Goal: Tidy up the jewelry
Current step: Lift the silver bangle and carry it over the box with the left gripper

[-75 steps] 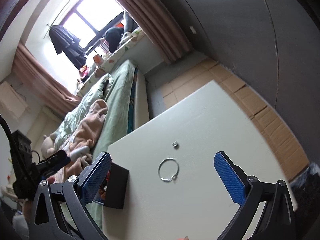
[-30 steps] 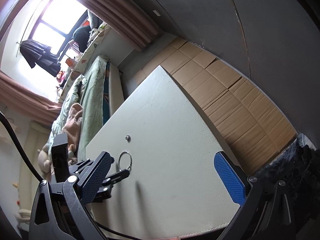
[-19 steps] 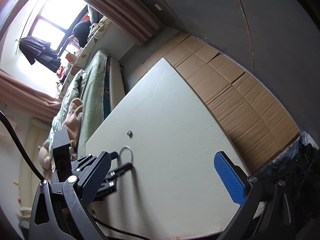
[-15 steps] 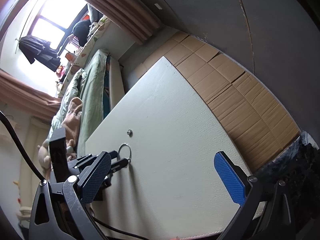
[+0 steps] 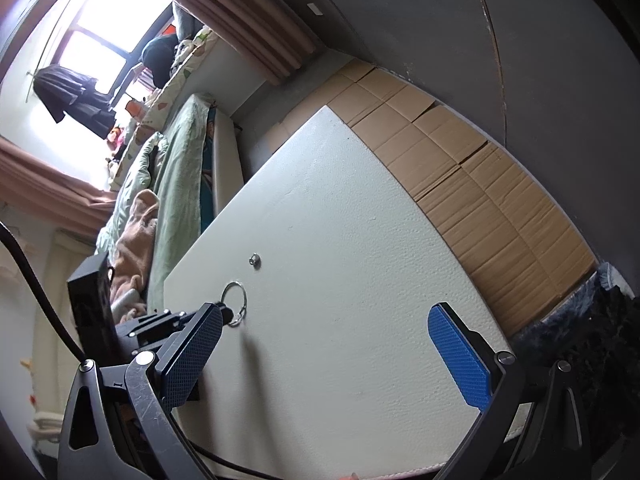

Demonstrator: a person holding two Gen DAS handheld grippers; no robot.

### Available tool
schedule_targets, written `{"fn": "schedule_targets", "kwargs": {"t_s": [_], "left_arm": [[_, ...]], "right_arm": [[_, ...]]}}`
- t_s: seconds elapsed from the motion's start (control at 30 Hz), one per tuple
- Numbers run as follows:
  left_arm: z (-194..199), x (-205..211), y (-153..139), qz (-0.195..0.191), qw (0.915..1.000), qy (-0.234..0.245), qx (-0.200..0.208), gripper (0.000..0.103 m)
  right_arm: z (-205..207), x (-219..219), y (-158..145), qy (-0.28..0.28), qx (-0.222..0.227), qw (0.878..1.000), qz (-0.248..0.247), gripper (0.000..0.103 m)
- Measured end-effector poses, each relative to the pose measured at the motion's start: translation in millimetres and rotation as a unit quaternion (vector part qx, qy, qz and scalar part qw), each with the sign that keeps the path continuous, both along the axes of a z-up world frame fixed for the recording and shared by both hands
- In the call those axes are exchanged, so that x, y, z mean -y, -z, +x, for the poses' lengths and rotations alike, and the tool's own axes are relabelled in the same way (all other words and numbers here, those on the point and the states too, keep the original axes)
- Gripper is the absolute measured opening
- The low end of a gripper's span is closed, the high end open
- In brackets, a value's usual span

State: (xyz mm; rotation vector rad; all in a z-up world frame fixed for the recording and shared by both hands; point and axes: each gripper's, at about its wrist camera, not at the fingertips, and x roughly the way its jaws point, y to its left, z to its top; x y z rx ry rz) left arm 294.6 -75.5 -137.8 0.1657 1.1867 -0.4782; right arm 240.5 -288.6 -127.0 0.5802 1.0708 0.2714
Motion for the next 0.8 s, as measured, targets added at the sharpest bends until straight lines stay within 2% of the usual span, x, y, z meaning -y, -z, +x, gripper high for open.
{"fn": "schedule_targets", "kwargs": {"t_s": [0.13,0.17,0.33,0.37,0.43,0.5,0.6,0.8], "left_arm": [[-3.5,6.5,12.0,0.018,0.9998,0.006,-0.011,0.010],[-5.2,7.8,11.2,0.017,0.9998,0.009,-0.002,0.013],[-5.9,9.4,12.2,0.017,0.9998,0.007,-0.002,0.013],[-4.6,9.4,12.5,0.016,0.9998,0.006,-0.006,0.012],[-5.2,4.6,12.0,0.016,0.9998,-0.008,-0.009,0.002],[-4.9,-2.5,10.8,0.000,0.9997,-0.017,-0.019,0.002],[-8.2,-7.2,3.5,0.000,0.9997,-0.024,-0.007,0.001],[-16.0,-17.8,-22.8,-0.031,0.9986,-0.042,0.007,0.001]], "right_arm": [[0.7,-1.4,0.7,-0.004,-0.001,1.000,0.000,0.103],[1.5,-0.4,0.8,-0.004,-0.001,1.000,0.001,0.103],[1.5,0.5,0.8,-0.001,-0.001,1.000,0.002,0.103],[1.6,0.7,1.0,-0.002,-0.002,1.000,0.002,0.103],[2.1,0.3,1.1,-0.005,-0.002,1.000,0.001,0.103],[2.8,-2.7,0.1,-0.009,0.000,1.000,-0.001,0.103],[6.1,-8.3,-2.2,-0.018,0.004,1.000,-0.007,0.103],[17.9,-24.0,-8.6,-0.041,0.016,0.999,-0.030,0.101]]}}
